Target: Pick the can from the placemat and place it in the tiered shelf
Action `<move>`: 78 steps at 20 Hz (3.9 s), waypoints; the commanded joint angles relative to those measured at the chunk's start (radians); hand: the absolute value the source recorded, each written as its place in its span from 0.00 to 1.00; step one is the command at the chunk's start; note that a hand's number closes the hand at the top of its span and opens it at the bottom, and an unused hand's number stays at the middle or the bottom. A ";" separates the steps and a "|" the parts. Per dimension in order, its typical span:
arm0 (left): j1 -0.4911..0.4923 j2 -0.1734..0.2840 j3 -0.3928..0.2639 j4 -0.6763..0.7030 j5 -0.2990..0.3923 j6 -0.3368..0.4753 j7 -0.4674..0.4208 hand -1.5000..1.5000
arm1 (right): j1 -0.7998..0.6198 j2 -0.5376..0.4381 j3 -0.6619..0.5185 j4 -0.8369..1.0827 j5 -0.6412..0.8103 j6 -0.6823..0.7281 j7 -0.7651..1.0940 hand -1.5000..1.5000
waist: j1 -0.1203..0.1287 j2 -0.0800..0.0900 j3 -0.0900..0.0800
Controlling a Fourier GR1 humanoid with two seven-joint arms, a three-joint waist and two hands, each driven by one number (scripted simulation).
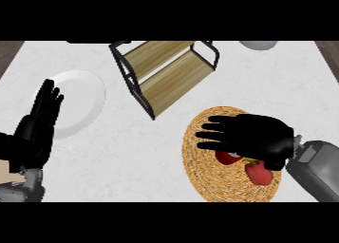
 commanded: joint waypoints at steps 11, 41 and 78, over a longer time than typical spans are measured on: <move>0.018 -0.082 0.049 0.004 -0.073 -0.051 -0.012 0.50 | 0.063 0.096 -0.064 0.197 0.173 -0.113 -0.204 0.00 | -0.004 -0.001 0.000; 0.056 -0.138 0.108 -0.046 -0.133 -0.109 0.028 0.50 | 0.171 0.454 -0.199 0.362 0.375 -0.181 0.117 1.00 | -0.020 -0.008 -0.002; -0.084 -0.160 0.160 0.008 -0.174 -0.133 0.096 0.50 | -0.303 0.586 -0.620 0.108 -0.236 -0.178 0.898 1.00 | 0.002 0.002 0.000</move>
